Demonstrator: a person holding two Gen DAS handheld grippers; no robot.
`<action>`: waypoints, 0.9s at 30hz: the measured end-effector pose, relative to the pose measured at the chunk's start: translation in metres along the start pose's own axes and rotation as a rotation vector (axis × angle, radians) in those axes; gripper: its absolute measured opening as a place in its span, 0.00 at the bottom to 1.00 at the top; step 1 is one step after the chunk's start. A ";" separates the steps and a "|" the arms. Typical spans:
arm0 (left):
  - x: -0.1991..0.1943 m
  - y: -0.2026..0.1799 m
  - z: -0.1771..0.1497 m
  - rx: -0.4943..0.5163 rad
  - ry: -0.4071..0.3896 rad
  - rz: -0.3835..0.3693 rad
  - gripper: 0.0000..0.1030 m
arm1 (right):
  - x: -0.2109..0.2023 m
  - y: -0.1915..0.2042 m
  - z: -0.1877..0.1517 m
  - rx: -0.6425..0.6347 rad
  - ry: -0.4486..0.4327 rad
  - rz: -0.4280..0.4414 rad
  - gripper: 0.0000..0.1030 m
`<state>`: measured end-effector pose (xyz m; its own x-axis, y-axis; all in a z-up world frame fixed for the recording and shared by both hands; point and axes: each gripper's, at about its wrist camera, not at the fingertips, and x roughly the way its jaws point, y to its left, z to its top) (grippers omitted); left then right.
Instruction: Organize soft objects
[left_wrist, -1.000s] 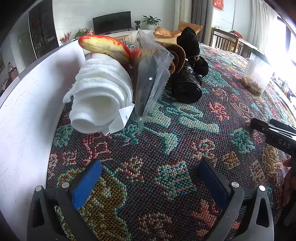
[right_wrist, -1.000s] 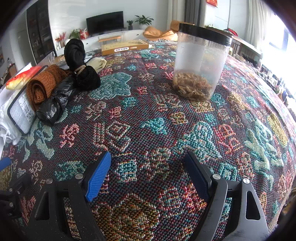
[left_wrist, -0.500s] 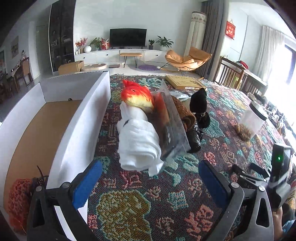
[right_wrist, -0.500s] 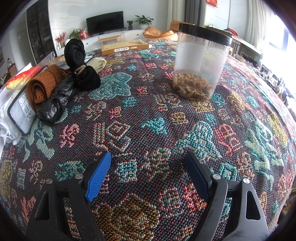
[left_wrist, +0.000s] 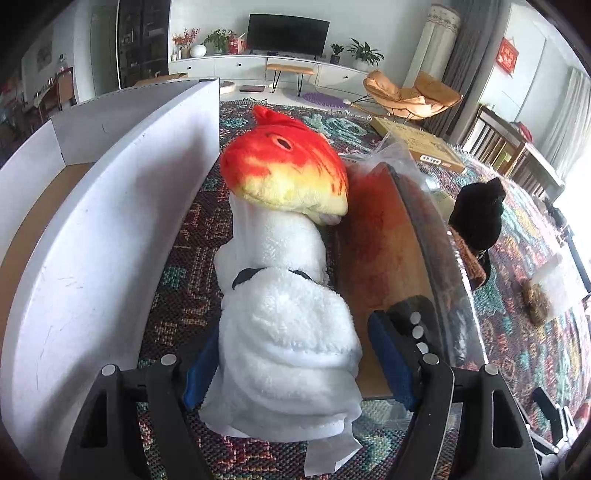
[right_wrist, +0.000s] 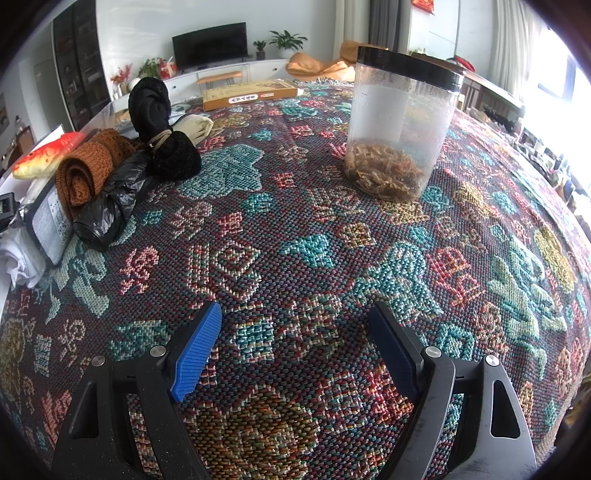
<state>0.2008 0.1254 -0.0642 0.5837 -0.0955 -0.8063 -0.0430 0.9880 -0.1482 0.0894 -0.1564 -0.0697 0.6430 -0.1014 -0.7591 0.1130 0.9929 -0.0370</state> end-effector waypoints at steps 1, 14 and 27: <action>-0.001 -0.001 -0.003 0.018 -0.001 0.035 0.43 | 0.000 0.000 0.000 0.000 0.000 0.000 0.82; -0.081 0.000 -0.118 0.124 -0.016 -0.009 0.85 | 0.000 0.000 0.000 0.000 0.000 0.000 0.82; -0.041 0.002 -0.111 0.151 -0.035 0.044 0.91 | 0.000 0.000 0.000 0.001 -0.001 0.002 0.82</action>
<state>0.0869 0.1177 -0.0947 0.6123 -0.0502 -0.7891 0.0519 0.9984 -0.0232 0.0895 -0.1564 -0.0700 0.6440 -0.1000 -0.7585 0.1129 0.9930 -0.0350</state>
